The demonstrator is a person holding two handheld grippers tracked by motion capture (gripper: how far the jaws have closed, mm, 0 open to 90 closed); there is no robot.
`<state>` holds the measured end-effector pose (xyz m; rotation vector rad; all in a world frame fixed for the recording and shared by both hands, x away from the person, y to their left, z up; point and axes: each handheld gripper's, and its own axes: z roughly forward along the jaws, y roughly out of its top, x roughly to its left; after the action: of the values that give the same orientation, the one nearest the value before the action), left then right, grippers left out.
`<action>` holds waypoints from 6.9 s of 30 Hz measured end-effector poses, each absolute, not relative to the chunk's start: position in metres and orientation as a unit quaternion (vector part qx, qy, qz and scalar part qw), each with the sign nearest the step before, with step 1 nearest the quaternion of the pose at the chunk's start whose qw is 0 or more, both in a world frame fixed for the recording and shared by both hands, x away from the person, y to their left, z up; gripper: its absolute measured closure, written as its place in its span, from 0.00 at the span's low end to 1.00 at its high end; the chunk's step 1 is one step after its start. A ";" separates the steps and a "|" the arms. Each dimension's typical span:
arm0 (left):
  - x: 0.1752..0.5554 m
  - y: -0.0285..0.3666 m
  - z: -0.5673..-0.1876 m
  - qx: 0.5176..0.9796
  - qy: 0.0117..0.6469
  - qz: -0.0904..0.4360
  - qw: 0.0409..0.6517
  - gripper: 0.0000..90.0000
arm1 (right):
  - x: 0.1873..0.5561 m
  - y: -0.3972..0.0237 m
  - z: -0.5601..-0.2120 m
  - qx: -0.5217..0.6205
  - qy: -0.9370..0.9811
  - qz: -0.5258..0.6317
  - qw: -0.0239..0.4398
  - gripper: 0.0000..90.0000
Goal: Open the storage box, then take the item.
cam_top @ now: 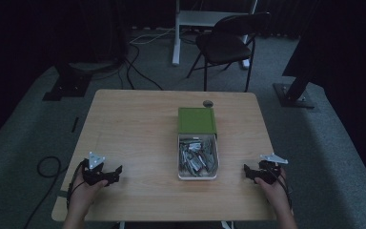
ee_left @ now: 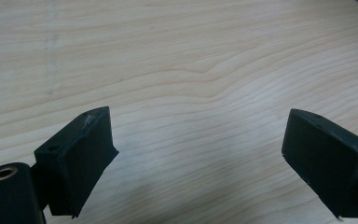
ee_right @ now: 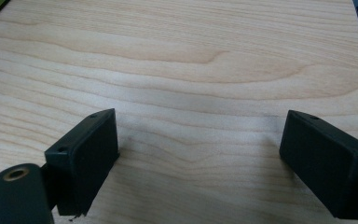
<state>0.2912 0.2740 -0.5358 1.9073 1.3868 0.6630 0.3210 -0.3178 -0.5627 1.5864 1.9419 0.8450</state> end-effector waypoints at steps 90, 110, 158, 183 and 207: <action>0.293 0.286 -0.557 0.713 0.593 0.244 0.282 0.04 | 0.312 -0.263 -0.473 0.522 0.714 0.396 0.246 0.21; 0.293 0.286 -0.557 0.713 0.593 0.244 0.282 0.04 | 0.292 -0.213 -0.436 0.438 0.739 0.451 0.242 0.29; 0.294 0.286 -0.557 0.713 0.594 0.244 0.282 0.03 | 0.281 -0.136 -0.486 0.333 0.830 0.395 0.211 0.82; 0.293 0.286 -0.557 0.712 0.595 0.245 0.282 0.03 | 0.285 -0.125 -0.509 0.355 0.841 0.337 0.229 0.80; 0.293 0.286 -0.557 0.712 0.595 0.245 0.282 0.03 | 0.286 -0.126 -0.503 0.373 0.827 0.334 0.255 0.93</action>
<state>0.2934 0.2857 -0.5570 1.9062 1.5934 0.6555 0.2855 -0.1262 -0.5029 1.0119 2.2454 0.9081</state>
